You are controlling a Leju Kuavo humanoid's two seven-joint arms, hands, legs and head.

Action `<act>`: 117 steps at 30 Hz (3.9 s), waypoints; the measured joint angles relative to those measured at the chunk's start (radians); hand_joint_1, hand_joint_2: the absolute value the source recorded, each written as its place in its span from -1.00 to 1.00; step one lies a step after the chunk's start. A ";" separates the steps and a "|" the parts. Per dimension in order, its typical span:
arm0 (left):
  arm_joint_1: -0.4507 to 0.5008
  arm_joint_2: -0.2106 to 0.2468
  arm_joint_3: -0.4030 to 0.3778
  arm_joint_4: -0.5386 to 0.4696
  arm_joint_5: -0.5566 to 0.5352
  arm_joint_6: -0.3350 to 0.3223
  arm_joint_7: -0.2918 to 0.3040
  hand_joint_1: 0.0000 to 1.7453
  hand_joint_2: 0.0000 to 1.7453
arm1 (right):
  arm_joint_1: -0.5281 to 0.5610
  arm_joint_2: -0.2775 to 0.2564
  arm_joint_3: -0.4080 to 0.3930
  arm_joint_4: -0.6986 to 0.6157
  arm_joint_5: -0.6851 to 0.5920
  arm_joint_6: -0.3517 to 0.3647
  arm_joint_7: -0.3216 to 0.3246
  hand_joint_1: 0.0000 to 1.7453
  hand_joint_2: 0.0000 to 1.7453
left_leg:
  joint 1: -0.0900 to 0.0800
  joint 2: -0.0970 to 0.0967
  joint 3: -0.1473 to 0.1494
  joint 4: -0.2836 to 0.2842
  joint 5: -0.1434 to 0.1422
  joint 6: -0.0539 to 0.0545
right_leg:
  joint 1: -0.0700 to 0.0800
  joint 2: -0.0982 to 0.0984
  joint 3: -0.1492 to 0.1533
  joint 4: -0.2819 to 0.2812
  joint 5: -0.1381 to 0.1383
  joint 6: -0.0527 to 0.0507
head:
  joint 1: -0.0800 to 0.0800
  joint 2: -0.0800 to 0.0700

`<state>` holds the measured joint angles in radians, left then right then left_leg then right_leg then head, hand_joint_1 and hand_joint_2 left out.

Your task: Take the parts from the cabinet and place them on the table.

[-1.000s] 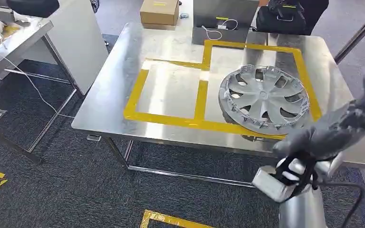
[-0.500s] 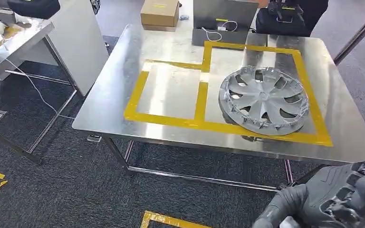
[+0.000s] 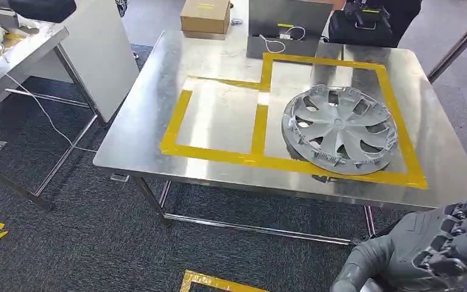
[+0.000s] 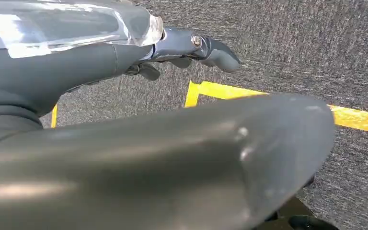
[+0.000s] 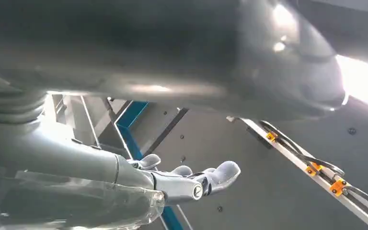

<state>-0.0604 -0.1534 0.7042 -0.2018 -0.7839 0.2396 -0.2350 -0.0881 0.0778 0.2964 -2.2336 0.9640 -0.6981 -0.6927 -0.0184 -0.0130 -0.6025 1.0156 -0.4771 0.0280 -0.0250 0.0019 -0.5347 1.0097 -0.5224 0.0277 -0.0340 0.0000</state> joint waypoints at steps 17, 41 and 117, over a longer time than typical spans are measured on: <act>-0.004 -0.006 0.013 0.000 0.002 -0.016 -0.002 -1.00 -1.00 | 0.013 0.001 -0.002 0.027 -0.009 0.000 -0.002 -1.00 -1.00 | 0.021 0.002 0.033 -0.024 0.004 0.002 | -0.011 -0.002 -0.009 0.028 0.016 0.030 | 0.001 0.000; -0.010 -0.005 0.017 0.000 -0.012 -0.032 -0.012 -1.00 -1.00 | 0.040 0.016 -0.038 0.037 0.003 0.000 -0.003 -1.00 -1.00 | 0.018 0.012 0.045 -0.028 -0.009 0.014 | -0.003 -0.002 -0.090 0.146 -0.074 0.016 | 0.001 0.000; -0.011 -0.009 0.056 0.001 -0.060 -0.032 -0.005 -1.00 -1.00 | 0.111 0.039 -0.090 0.842 -0.247 0.042 0.083 -1.00 -1.00 | 0.021 0.013 -0.068 0.037 0.002 -0.034 | 0.018 -0.014 0.066 -0.043 0.008 -0.049 | 0.002 0.000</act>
<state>-0.0719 -0.1625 0.7599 -0.2010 -0.8442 0.2075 -0.2400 0.0227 0.1164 0.2060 -1.3913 0.7171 -0.6557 -0.6100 0.0028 -0.0002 -0.6706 1.0526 -0.4752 -0.0062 -0.0073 -0.0121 -0.4687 0.9665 -0.5139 -0.0209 -0.0325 0.0000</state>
